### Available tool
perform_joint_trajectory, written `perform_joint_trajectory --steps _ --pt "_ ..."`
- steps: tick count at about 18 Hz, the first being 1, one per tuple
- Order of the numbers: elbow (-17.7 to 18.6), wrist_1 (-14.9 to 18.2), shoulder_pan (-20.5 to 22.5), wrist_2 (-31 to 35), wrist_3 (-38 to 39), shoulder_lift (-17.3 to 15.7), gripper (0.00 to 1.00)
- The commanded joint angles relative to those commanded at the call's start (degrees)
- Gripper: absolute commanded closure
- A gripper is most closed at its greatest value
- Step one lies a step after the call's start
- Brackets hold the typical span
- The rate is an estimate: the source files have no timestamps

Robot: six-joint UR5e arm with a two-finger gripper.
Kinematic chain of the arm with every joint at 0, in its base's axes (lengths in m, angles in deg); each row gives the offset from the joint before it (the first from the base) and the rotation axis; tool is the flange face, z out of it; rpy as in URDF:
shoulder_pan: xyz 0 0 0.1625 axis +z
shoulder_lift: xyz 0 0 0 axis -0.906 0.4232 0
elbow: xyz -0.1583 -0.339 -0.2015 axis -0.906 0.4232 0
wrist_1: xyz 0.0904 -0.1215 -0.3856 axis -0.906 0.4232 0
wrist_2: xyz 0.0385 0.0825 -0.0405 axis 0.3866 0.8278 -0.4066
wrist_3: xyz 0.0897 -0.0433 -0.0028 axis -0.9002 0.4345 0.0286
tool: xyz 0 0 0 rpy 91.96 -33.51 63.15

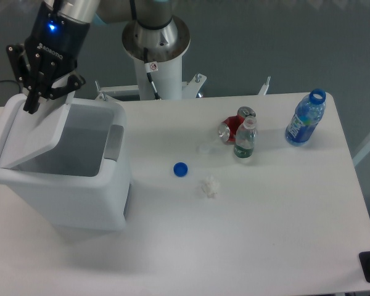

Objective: Close the trash can
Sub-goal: 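Lower the gripper onto the lid, pressing it down over the can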

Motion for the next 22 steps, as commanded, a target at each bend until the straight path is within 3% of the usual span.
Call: perform_joint_trajectory --steps 4,11,22 --pt "0.0 0.1 1.1 0.3 0.0 -0.1 0.84" --pt "1.1 0.0 1.4 6.2 0.1 0.0 0.83" --pt "1.1 -0.1 3.4 6.5 0.0 0.2 0.82"
